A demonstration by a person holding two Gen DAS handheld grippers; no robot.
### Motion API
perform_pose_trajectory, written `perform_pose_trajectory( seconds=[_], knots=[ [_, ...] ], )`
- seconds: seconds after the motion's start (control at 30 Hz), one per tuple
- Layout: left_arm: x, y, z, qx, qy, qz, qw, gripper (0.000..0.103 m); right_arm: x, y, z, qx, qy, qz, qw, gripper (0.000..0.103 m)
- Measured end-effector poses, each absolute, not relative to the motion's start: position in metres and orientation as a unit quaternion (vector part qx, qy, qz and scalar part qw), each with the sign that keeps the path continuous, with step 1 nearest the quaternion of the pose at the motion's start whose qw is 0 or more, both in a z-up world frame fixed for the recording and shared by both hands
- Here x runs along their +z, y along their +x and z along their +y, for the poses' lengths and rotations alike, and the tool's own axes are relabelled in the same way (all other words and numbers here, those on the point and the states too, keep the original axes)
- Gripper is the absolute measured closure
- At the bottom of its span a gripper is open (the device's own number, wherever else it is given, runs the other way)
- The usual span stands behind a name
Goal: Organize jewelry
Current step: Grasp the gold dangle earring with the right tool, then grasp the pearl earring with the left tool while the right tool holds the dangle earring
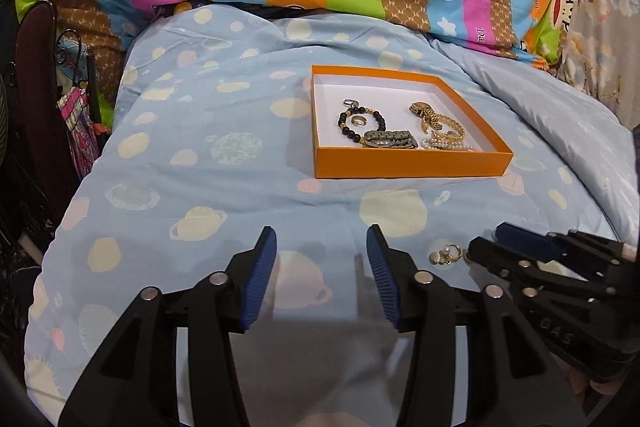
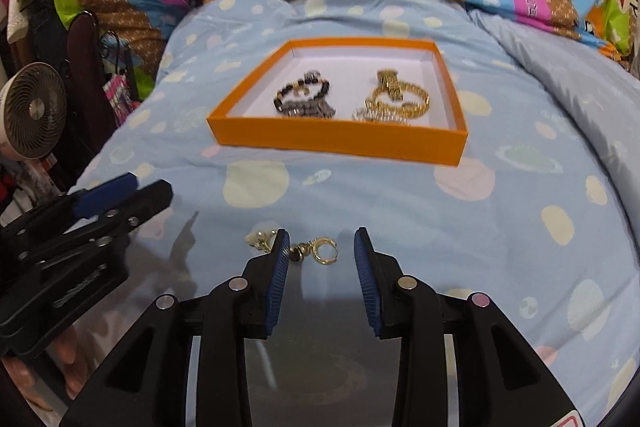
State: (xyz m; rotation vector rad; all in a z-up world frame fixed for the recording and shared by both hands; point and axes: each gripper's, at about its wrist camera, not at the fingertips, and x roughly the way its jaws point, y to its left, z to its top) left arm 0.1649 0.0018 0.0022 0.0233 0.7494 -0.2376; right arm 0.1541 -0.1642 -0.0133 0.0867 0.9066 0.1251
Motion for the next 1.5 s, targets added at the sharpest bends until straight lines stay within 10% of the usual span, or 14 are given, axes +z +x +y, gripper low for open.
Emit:
perform_pose_trajectory(
  seconds=[1.07, 1.5],
  knots=[
    [-0.017, 0.168, -0.079, -0.196, 0.048, 0.428, 0.881, 0.058, -0.016, 0.105, -0.223, -0.017, 0.096, 0.437, 0.894, 0.083],
    [-0.018, 0.167, -0.082, -0.194, 0.061, 0.427, 0.881, 0.08, -0.017, 0.106, -0.224, -0.018, 0.098, 0.437, 0.894, 0.083]
  ],
)
